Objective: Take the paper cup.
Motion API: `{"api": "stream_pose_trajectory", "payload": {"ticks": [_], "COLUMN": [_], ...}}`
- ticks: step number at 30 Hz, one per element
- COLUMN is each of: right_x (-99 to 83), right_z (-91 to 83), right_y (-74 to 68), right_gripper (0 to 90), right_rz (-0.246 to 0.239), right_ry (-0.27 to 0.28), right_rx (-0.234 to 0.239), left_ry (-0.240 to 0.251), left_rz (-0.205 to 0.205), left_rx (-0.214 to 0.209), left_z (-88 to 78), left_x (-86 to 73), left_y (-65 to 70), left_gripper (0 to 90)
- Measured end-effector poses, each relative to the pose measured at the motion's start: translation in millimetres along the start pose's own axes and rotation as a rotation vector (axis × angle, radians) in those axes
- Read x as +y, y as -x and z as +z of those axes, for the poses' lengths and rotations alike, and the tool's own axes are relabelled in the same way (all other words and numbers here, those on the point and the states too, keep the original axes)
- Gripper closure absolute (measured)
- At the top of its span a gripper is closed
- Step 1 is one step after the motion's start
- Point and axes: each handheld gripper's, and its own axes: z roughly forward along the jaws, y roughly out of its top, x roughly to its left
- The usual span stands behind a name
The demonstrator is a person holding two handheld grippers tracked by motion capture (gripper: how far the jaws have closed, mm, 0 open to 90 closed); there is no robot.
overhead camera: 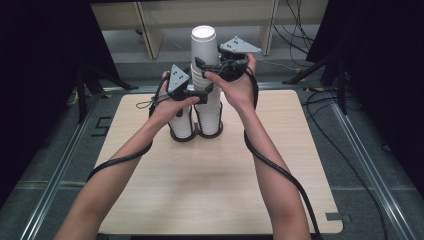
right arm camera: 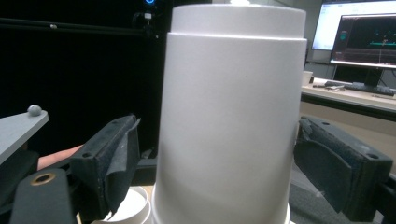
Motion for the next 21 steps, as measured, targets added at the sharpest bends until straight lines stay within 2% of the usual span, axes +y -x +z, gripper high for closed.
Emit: {"api": "stream_pose_trajectory", "payload": {"ticks": [5, 9, 10, 11, 16, 21], "right_x": [-2.6, -5.4, -7.2, -7.6, -10.3, -9.5], "right_z": [10.6, 15.2, 17.9, 18.8, 24.3, 27.0], "right_y": [2.4, 3.5, 3.5, 4.6, 6.7, 5.8], "right_gripper": [13.4, 11.8, 11.8, 12.1, 12.0, 11.5], "right_rz": [0.011, 0.022, 0.029, 0.015, 0.036, 0.036], "right_ry": [-0.038, -0.048, -0.055, -0.054, -0.066, -0.065], "right_rx": [-0.008, -0.001, -0.002, -0.003, 0.005, 0.005], "left_ry": [-0.003, -0.006, -0.003, -0.002, 0.004, 0.007], "left_rz": [0.005, 0.017, 0.013, 0.014, -0.009, -0.019], "left_rx": [-0.004, -0.004, 0.004, 0.008, 0.016, 0.012], "left_z": [2.8, 3.4, 3.7, 4.0, 6.2, 7.3], "left_x": [-1.1, -1.2, -0.9, -0.6, -0.2, -0.8], "left_y": [1.0, 1.6, 1.0, 0.5, -1.4, -2.2], "left_gripper": [0.6, 1.5, 1.8, 2.1, 3.9, 5.9]}}
